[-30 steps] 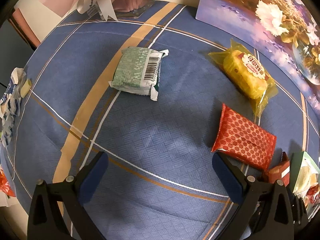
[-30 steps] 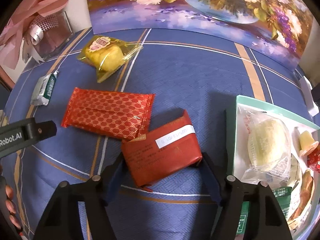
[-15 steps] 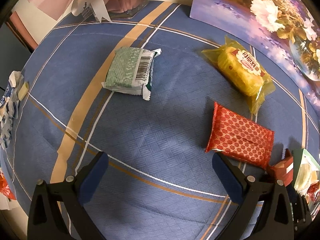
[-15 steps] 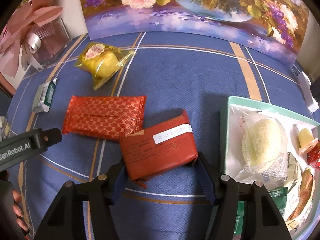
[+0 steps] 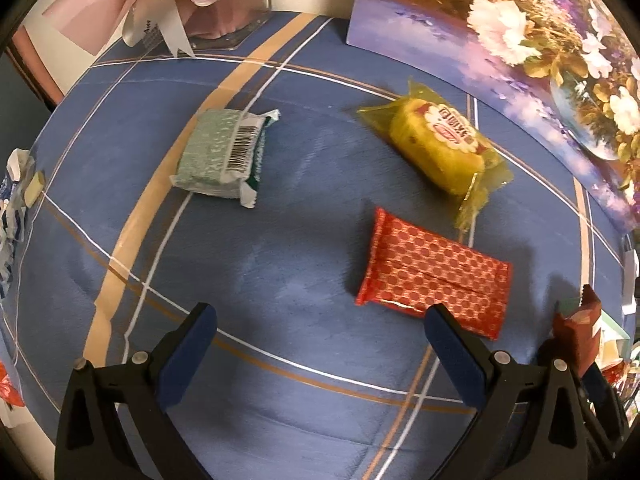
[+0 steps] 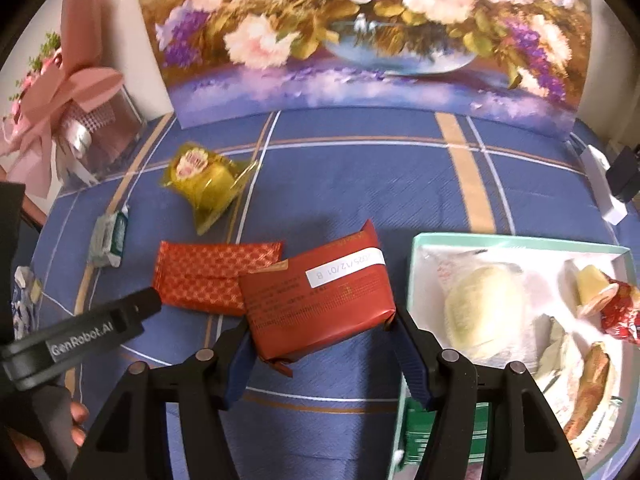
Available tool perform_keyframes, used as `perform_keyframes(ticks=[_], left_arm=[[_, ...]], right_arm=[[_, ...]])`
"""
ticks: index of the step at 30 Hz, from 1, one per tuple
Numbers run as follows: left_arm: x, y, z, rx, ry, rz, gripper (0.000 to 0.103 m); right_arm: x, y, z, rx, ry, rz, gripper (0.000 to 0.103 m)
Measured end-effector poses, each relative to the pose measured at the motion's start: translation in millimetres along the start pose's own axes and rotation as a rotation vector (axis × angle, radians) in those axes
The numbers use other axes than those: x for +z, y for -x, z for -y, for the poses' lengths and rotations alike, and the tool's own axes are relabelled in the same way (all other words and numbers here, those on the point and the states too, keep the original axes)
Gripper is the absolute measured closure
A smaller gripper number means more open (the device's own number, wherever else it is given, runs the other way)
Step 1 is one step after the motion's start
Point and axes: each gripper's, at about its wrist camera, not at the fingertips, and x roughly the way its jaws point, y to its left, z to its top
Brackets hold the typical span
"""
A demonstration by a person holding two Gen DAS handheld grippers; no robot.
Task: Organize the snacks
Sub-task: 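Grasp the red box pack with the right gripper while the left grasps the red patterned bag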
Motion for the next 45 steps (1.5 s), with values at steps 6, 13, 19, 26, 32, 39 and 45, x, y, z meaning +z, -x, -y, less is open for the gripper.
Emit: perform_keyframes(ticks=[6,13,19,26,32,39,45], left_arm=[[-3,5,12,-0.019,0.012,0.009,0.0],[-4,0,29,-0.035,0.04,0.013,0.0],[6,-8,46,-0.011,0.072,0.038,0.0],[20,-24,65,0.027,0.091,0.051,0.0],[32,-42,76,0.095,0.088,0.045,0.0],[25,-45,80,0.144,0.035,0.028,0.0],[8,-43,66,0.125,0.015,-0.013,0.0]], right_arm=[[3,14,8,-0.019,-0.029,0.031,0.037],[8,22,21,-0.033,-0.05,0.052,0.037],[11,29,34,-0.022,-0.083,0.064,0.037],[14,34,40,-0.014,-0.089,0.074,0.037],[14,32,43,-0.003,-0.093,0.071,0.037],[14,33,45,0.001,-0.096,0.075,0.037],[13,36,45,-0.003,-0.087,0.075,0.037]])
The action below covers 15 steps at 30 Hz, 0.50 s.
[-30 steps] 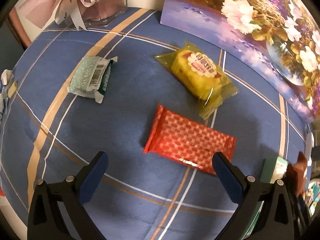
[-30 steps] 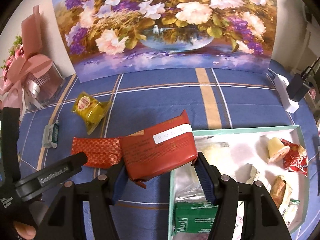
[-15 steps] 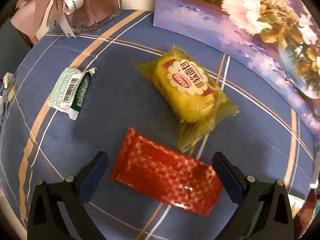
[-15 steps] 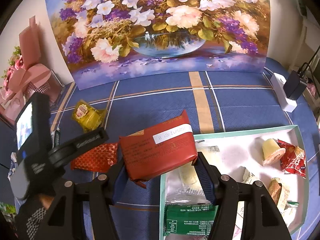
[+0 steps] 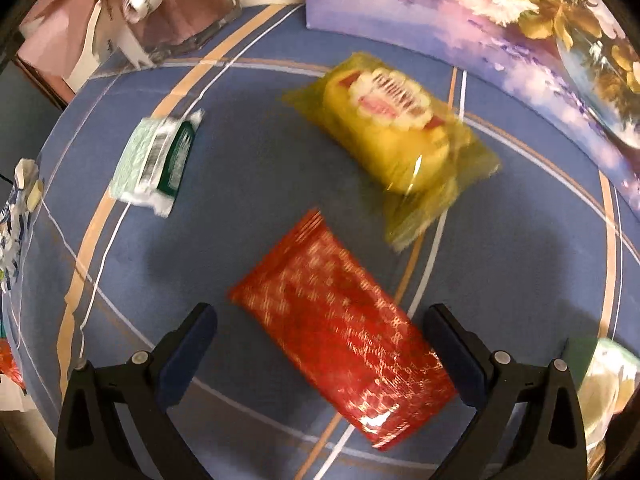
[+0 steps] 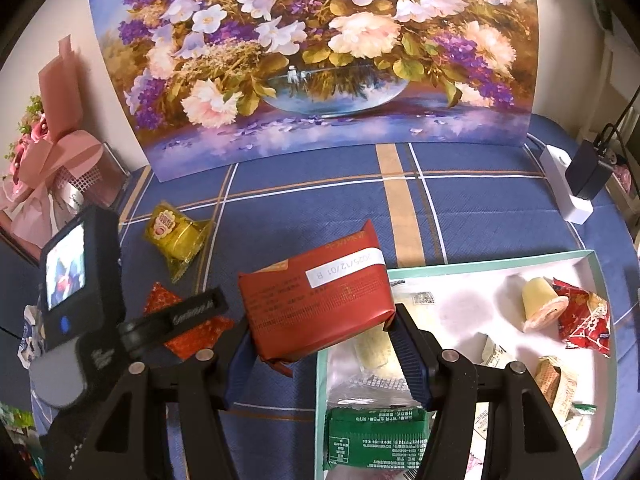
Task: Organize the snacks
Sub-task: 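Grasp the red box pack with the right gripper while the left grasps the red patterned bag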
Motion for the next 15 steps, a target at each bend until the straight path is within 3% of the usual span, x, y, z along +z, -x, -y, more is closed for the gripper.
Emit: perform_keyframes(ticks=[5,15], left_arm=[[-9,-6,-22,-0.065,0.029,-0.015,0.0],[1,-11,-32,-0.067,-0.002,0.027,0.002]], right_arm=[[-2,0,-1,-0.005,0.017,-0.01,0.037],[-5,-10,2,-0.015,0.011,-0.046,0.037]])
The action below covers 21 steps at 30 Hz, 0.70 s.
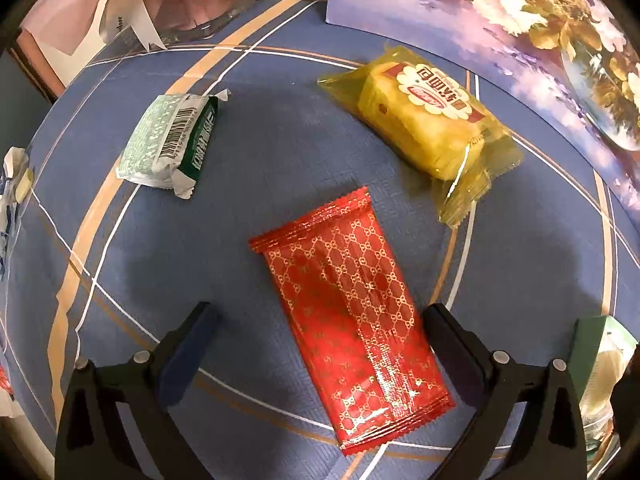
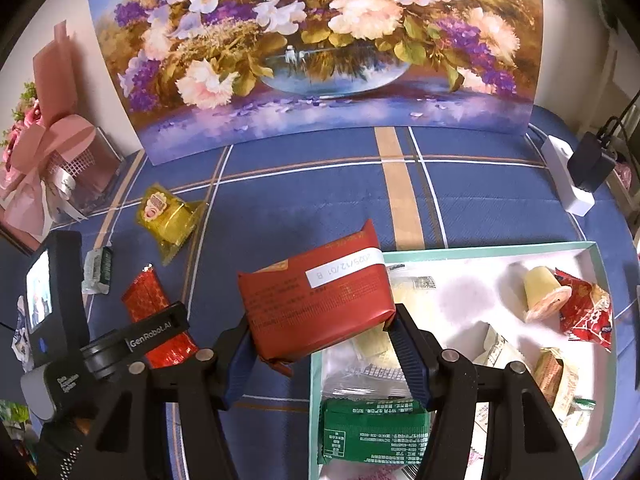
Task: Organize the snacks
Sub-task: 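Grasp the red box pack with the right gripper while the left grasps the red patterned bag, then carry both red packs over the tray and open both grippers to drop them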
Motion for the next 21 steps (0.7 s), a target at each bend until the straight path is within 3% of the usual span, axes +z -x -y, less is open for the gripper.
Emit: perform_keyframes(ticks=[8,14,21], left_arm=[[-4,20,5,-0.014,-0.014,0.03,0.038],[-16,27,-4,-0.023,-0.003,0.048,0.048],[-18,31,-9,-0.073,0.035,0.014,0.051]], right_arm=[[0,-2,-1,-0.005,0.006,-0.005,0.037],[-2,1,1,-0.011,0.002,-0.008,0.037],[-7,9,8,-0.023,-0.002,-0.007,0.037]])
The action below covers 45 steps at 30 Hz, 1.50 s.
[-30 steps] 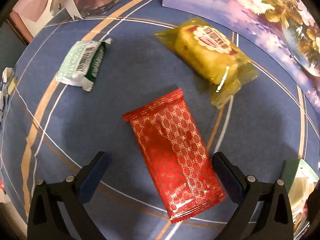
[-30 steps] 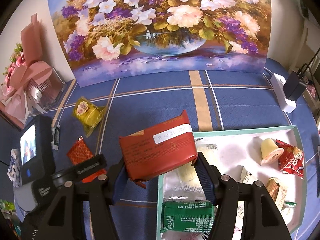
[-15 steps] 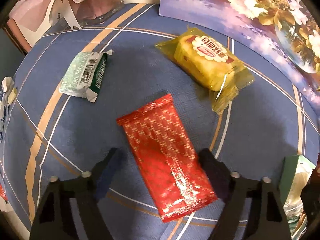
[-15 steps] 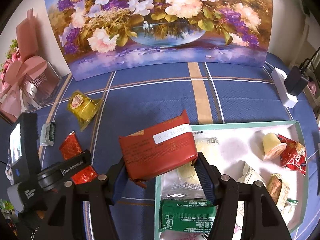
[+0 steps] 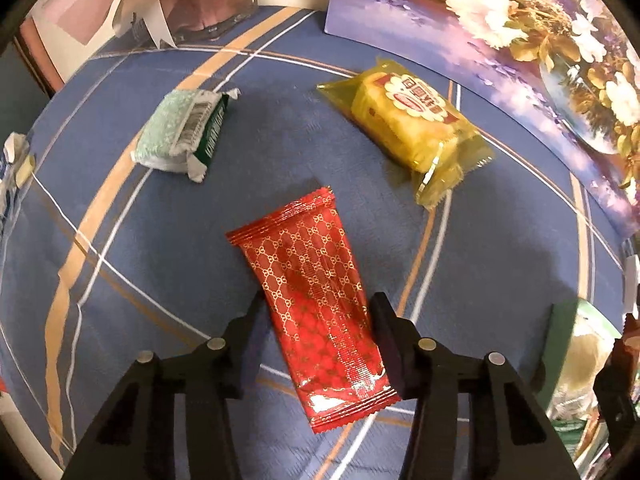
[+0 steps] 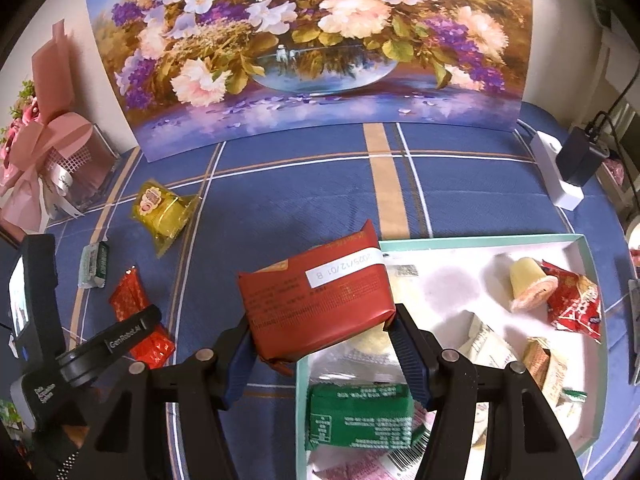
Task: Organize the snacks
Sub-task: 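Carry both red packs over the tray and open both grippers to drop them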
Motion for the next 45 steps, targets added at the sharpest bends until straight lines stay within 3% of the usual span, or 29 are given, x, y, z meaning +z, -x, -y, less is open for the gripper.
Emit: perform_keyframes(ticks=[5,12,16,25,35,45], left_arm=[[-12,9,3,-0.052,0.032,-0.025,0.052],[-22,38,22,-0.116,-0.011,0.006,0.052],[-32,57,40,-0.16,-0.074,0.034,0.051],[-67,89,122,-0.265,-0.275,0.053,0.051],[-93,88,189,-0.313,-0.401,0.026,0.051],[-104,81,208,-0.317,-0.421,0.017,0.051]], right_arm=[[-3,9,10,-0.006,-0.019,0.005,0.037],[-7,23,31,-0.017,-0.056,0.012,0.037],[-10,29,48,-0.033,-0.092,0.001,0.037],[-22,34,101,-0.082,-0.216,-0.039,0.037],[-28,38,169,-0.128,-0.365,-0.045,0.037],[-32,35,191,-0.127,-0.405,-0.056,0.037]])
